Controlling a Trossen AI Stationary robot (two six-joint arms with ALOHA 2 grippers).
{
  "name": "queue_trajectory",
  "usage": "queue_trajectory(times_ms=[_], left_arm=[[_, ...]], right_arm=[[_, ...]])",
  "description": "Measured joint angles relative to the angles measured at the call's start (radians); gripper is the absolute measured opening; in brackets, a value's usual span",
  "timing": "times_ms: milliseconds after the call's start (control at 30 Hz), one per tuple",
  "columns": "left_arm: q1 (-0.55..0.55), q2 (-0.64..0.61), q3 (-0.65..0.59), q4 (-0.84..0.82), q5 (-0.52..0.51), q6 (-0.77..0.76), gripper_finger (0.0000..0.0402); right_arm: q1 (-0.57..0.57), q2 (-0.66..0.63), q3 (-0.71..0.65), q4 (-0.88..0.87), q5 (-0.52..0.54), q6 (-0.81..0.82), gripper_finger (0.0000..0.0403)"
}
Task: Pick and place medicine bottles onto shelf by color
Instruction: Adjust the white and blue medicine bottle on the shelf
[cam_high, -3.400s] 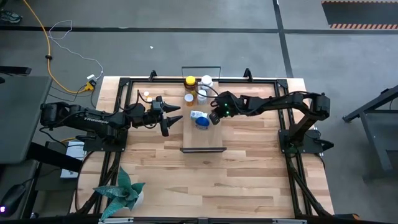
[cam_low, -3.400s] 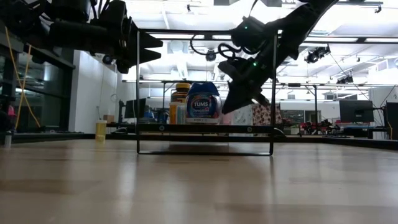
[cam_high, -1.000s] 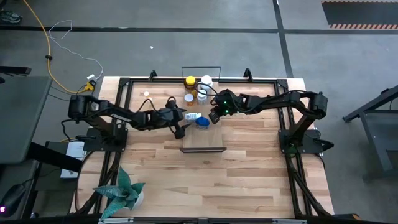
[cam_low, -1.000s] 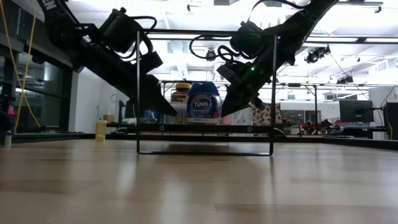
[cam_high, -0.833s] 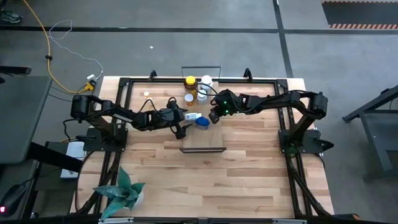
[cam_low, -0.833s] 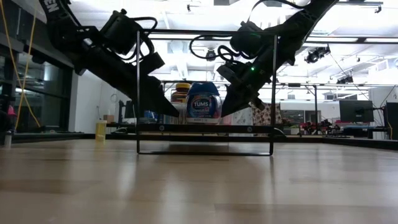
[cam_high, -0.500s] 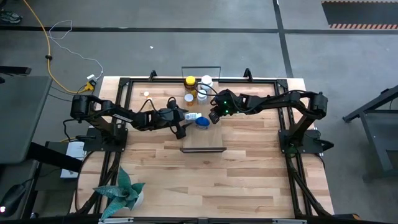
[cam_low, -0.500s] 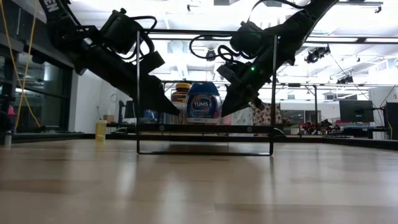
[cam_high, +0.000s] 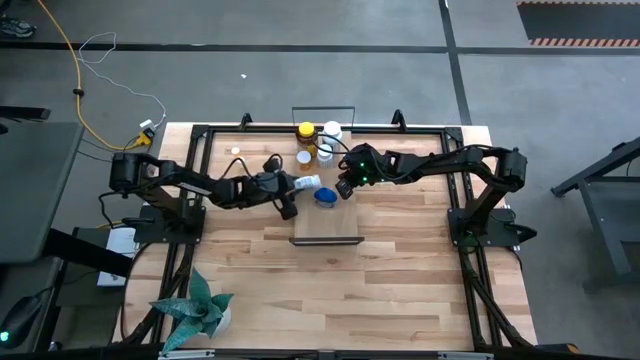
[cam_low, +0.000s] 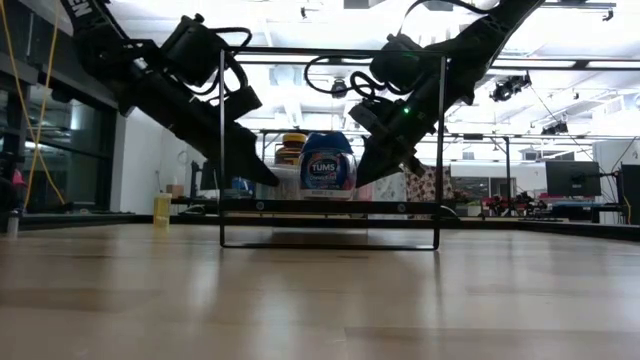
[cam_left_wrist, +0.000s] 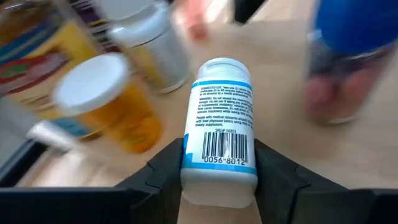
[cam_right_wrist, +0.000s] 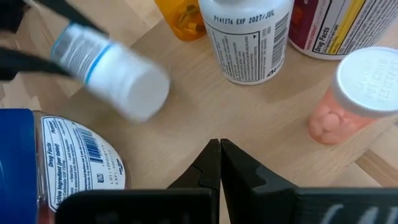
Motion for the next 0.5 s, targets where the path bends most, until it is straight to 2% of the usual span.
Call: queue_trajectory(times_ms=[233,500], left_arm=[[0.004,-0.127,-0.001,-0.152,-0.118,-0.005,0.0147],[-0.047,-0.324,-0.037,-0.172,-0.133,-0.009,0.0137]], right_arm=[[0.0,-0.01,0.0,-0.003,0.093,-0.016,0.0],[0.031,-0.068,-0.001,-0.005,0.211,-0.049,0.0]])
